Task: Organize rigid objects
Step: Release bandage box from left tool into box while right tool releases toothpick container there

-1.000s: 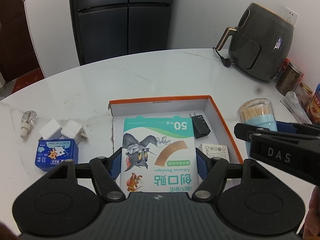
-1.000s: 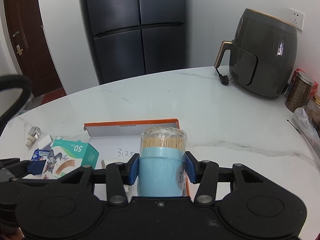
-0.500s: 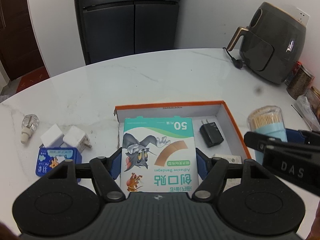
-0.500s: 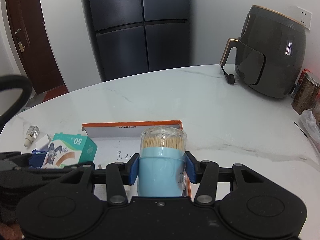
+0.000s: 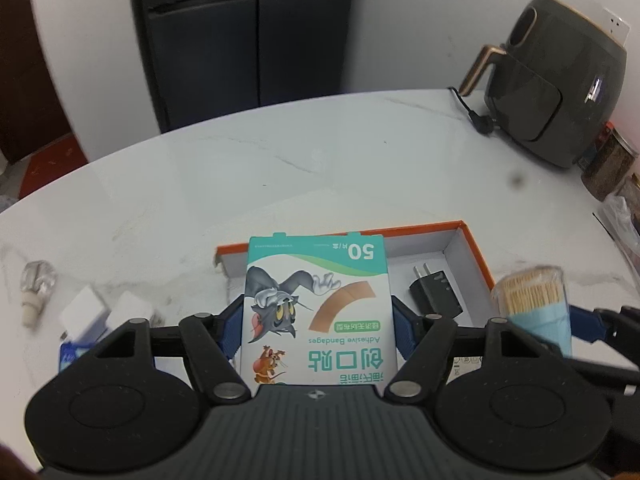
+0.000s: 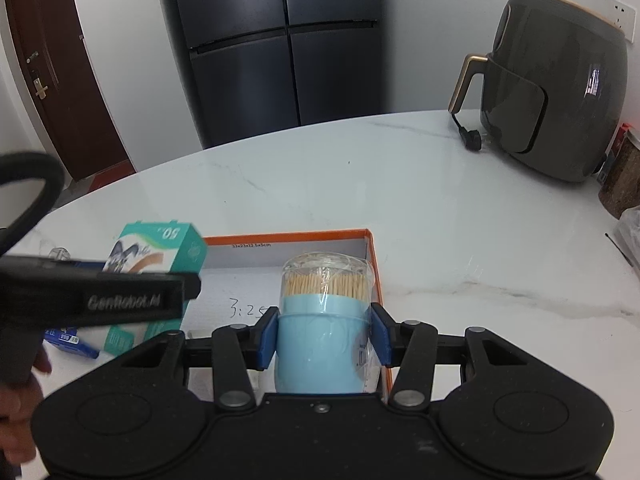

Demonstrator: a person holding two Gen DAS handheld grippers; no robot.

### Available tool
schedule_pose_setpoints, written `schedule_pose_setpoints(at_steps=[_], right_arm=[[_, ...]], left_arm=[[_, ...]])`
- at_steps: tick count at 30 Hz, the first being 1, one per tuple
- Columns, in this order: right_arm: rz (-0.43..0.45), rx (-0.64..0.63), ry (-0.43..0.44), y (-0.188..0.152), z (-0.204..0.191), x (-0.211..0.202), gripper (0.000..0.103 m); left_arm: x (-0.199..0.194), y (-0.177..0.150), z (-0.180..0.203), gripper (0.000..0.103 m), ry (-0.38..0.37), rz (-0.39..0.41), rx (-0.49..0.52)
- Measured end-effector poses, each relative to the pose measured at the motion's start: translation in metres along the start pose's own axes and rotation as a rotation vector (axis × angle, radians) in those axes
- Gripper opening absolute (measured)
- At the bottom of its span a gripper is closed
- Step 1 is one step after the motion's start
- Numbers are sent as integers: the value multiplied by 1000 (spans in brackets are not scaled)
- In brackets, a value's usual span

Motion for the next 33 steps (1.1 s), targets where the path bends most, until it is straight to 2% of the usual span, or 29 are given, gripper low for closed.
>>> schedule_pose_setpoints(at_steps=[6,15,18,23,24,33], right_arm=[[-19,8,4,-2,1,7,58],[-39,16,-2,1,2,19,58],[-47,18,0,0,1,23,58],[-48,29,0,-4,1,21,60],[-39,33,2,-4,1,19,64],[18,33,-16,-5,-16,-14,67]], left_arm=[[20,11,7,72,-21,-35,37],[44,15,13,72,-82,-104,-3],[45,17,12,80,-100,-98,-26],[32,18,3,82,-111,-77,-47],[29,17,1,82,-108,-73,-47],[-21,0,-21,90,-17,-15,-46]])
Point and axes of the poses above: each gripper's, at about its wrist camera, not at the fingertips, and x roughly the way its jaws point, z to its right, y to its top, the point moved 3 cm from there along x, roughly the way its jaws point, and after that the axes turned 1 degree about -z, right-handed, at the moved point
